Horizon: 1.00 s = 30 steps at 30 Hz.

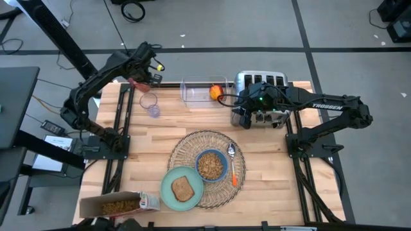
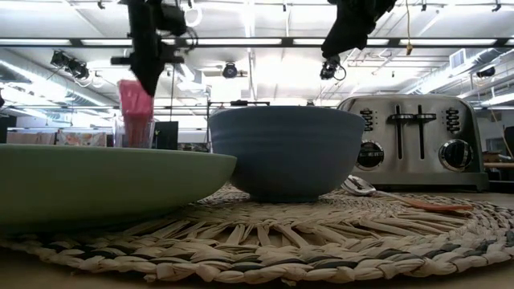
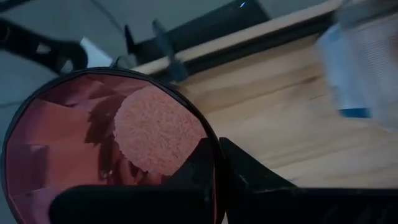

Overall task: Arrange a breakfast setting
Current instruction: Put the red cup of milk to the top right of the brown placemat

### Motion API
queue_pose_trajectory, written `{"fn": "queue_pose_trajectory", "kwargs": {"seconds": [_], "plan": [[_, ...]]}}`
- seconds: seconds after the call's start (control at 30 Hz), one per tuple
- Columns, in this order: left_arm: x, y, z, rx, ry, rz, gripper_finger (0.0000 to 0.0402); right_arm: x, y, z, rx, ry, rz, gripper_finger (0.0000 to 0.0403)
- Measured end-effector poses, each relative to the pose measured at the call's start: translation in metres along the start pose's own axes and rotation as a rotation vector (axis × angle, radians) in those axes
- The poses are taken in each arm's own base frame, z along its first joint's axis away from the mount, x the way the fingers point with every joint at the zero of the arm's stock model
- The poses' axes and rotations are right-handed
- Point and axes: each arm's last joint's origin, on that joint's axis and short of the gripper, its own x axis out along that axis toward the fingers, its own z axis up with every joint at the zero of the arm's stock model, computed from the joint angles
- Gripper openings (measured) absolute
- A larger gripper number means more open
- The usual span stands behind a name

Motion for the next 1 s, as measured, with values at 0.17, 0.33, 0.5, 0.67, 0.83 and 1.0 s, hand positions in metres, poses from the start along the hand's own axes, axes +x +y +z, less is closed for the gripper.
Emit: {"fn": "queue_pose_trajectory", "kwargs": {"seconds": [0.17, 0.33, 0.5, 0.67, 0.83, 1.0], "plan": [[-0.04, -0.016, 0.005, 0.048, -0.092, -0.074, 0.0016, 0.0, 0.0, 0.0, -0.049, 0.0, -0.001, 0.0158], [-0.079, -0.039, 0.001, 0.13, -0.178, -0.201, 0.0016, -0.005, -0.001, 0.002, -0.102, -0.034, -0.003, 0.0158], [-0.104, -0.065, -0.015, 0.156, -0.207, -0.298, 0.0016, -0.027, -0.004, 0.004, -0.15, -0.116, -0.009, 0.0167], [-0.121, -0.094, -0.038, 0.228, -0.225, -0.395, 0.0016, -0.052, -0.007, -0.002, -0.171, -0.14, -0.011, 0.0213], [-0.139, -0.122, -0.058, 0.259, -0.267, -0.524, 0.0016, -0.067, -0.004, -0.01, -0.166, -0.124, 0.04, 0.0279], [-0.156, -0.148, -0.079, 0.352, -0.346, -0.63, 0.0016, -0.062, 0.011, -0.013, -0.195, -0.085, 0.153, 0.0344]]}}
